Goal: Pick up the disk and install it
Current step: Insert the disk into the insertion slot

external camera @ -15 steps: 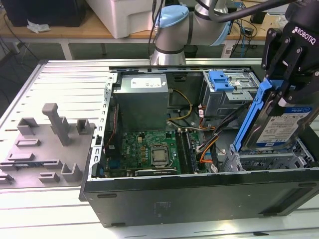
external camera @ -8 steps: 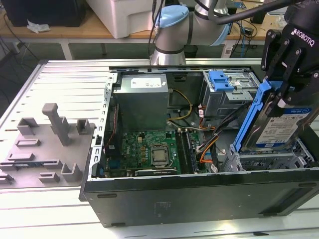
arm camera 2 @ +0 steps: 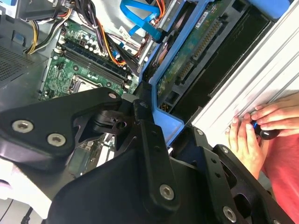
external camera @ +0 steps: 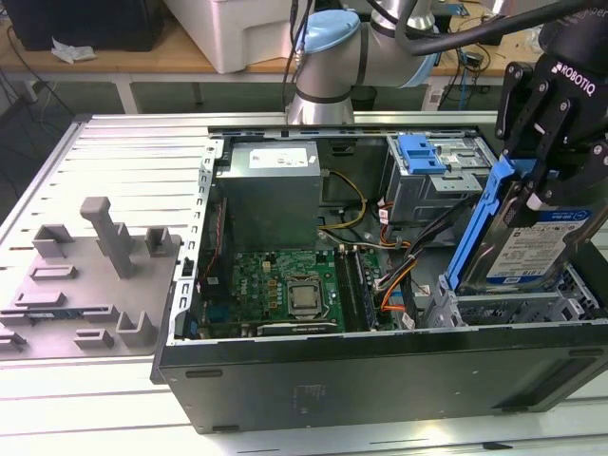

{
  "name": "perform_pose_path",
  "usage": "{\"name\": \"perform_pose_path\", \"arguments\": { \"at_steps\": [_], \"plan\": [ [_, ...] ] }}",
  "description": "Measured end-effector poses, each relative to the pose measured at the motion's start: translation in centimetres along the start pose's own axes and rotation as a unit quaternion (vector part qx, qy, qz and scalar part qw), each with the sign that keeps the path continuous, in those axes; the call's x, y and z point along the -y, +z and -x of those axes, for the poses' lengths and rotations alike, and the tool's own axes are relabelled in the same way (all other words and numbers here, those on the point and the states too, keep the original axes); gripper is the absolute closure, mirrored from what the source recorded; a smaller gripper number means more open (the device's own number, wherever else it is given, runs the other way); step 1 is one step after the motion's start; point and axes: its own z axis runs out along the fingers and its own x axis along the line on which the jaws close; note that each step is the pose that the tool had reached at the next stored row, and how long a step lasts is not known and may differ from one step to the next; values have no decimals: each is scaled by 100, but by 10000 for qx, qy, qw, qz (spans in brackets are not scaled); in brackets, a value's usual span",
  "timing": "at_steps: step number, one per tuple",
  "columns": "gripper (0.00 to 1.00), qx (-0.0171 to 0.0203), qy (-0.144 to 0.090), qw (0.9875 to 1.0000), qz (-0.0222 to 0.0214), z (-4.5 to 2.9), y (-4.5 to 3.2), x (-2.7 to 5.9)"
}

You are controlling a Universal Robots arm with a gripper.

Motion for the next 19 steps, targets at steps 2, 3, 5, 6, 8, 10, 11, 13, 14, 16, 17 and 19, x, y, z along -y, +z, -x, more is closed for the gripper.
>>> {"name": "perform_pose_path", "arguments": {
  "at_steps": [2,3,5,6,8,10,11,13,14,16,17,19],
  "plan": [
    [63,0,0,10000,0,0,10,0],
    [63,0,0,10000,0,0,14,1],
    [63,0,0,10000,0,0,24,1],
    [63,0,0,10000,0,1,29,1],
    [63,0,0,10000,0,1,43,1],
    [63,0,0,10000,0,1,57,2],
    [63,0,0,10000,0,1,61,2],
    [63,-1,0,10000,0,1,79,3],
    [63,-1,1,10000,0,1,83,3],
    [63,0,0,10000,0,2,94,4],
    [63,0,0,10000,0,2,99,4],
    [63,0,0,10000,0,2,110,5]
  ]
}}
